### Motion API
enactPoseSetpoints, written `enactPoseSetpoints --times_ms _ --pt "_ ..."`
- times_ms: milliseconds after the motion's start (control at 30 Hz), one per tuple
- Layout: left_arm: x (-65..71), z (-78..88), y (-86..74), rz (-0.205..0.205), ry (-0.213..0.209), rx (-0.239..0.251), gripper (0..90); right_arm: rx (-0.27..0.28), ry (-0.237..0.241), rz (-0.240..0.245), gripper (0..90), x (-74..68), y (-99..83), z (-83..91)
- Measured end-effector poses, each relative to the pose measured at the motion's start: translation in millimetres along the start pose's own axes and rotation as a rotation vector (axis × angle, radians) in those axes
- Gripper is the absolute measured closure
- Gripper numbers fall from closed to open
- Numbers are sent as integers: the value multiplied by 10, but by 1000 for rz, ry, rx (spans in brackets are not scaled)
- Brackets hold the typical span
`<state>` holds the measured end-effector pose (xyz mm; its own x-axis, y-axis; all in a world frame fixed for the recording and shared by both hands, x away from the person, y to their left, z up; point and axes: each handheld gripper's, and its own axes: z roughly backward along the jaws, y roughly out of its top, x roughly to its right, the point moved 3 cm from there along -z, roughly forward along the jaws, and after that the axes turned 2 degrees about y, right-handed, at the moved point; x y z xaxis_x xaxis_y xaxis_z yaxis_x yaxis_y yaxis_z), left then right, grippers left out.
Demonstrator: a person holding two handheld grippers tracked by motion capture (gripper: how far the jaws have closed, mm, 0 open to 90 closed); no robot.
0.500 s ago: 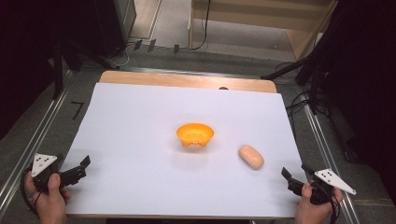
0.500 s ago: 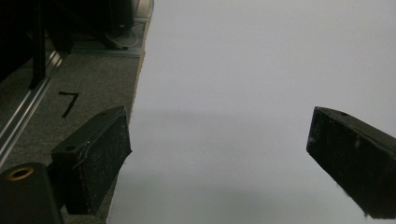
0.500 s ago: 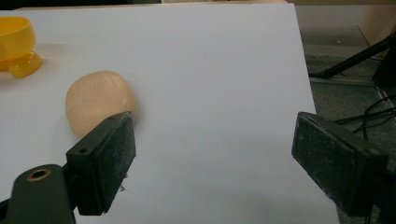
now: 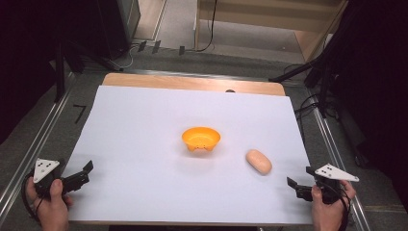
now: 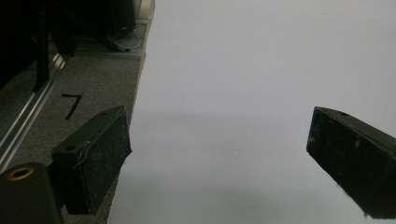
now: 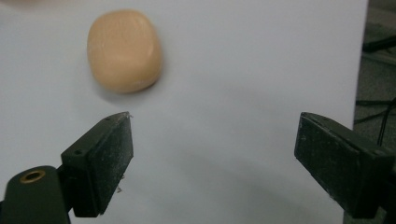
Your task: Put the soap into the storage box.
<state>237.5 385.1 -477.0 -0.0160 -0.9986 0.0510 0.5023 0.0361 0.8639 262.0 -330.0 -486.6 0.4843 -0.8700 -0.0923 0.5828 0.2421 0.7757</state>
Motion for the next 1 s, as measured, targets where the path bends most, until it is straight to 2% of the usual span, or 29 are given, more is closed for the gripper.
enactPoseSetpoints --times_ms 33,167,267,467,567,700,867,1000 --pt "0 -1 0 1 1 0 68 -33 19 12 124 -14 13 -25" --pt "-5 1 0 8 5 2 68 -114 44 40 139 -64 75 -83" --pt "-5 1 0 9 5 2 68 -147 74 56 142 -87 151 -115" --pt "-2 2 0 6 6 2 68 -255 88 134 164 -126 322 -181" --pt "1 4 -1 -1 7 1 68 -305 107 163 190 -147 404 -211" --pt "9 3 -1 -6 10 2 68 -364 124 182 178 -191 465 -269" --pt "10 1 -1 -7 11 3 68 -399 144 211 180 -244 517 -345" --pt "13 -1 -1 -7 11 5 68 -413 150 209 200 -306 564 -412"
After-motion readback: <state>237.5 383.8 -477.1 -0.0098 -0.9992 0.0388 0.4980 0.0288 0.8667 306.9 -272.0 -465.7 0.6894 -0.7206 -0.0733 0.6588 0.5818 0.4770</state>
